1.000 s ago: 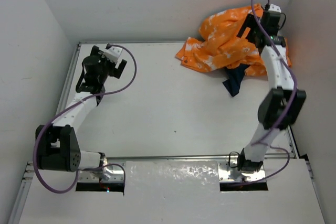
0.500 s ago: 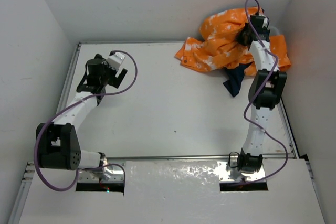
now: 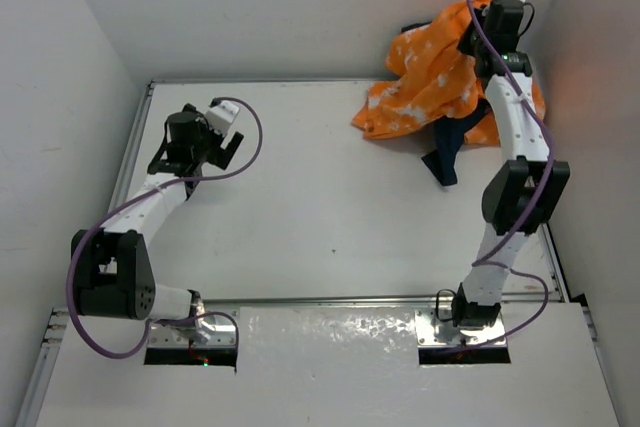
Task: Fold and stack the trousers
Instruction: Grab the trousers from the pile, then move the trousers to the center of the board
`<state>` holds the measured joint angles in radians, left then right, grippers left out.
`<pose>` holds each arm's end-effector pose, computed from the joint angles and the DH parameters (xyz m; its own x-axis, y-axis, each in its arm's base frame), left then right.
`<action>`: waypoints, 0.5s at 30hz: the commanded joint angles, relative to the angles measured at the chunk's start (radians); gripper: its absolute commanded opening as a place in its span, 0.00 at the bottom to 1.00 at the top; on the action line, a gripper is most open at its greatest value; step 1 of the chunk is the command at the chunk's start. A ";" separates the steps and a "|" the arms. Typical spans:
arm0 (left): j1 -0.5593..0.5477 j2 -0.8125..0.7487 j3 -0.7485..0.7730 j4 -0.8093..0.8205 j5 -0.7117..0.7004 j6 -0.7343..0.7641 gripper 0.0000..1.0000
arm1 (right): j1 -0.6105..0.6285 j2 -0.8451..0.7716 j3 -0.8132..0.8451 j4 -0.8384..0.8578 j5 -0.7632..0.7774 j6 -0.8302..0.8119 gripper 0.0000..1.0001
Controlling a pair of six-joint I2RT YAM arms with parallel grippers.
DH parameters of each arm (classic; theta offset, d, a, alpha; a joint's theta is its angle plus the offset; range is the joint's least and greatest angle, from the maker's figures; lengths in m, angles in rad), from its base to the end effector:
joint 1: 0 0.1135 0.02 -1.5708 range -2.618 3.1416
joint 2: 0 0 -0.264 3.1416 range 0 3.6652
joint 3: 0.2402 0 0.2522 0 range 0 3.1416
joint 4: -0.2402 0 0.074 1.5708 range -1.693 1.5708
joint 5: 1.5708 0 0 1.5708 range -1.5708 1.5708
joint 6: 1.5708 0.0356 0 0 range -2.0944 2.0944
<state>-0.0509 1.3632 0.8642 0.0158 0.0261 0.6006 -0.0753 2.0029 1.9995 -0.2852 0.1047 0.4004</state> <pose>0.3060 -0.0165 0.2564 -0.3410 0.5831 -0.7374 0.3232 0.8093 0.4904 0.4790 -0.0399 0.3813 -0.1932 0.4033 -0.8944 0.2715 0.8980 0.3463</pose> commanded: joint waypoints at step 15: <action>0.000 -0.119 0.070 0.013 0.037 -0.056 1.00 | -0.018 -0.090 0.283 0.243 -0.068 -0.048 0.00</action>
<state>-0.0509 1.3025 0.8940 0.0143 0.0616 0.5510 -0.0929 1.8549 2.2032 -0.1627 0.1097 0.2882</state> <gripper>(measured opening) 0.996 0.009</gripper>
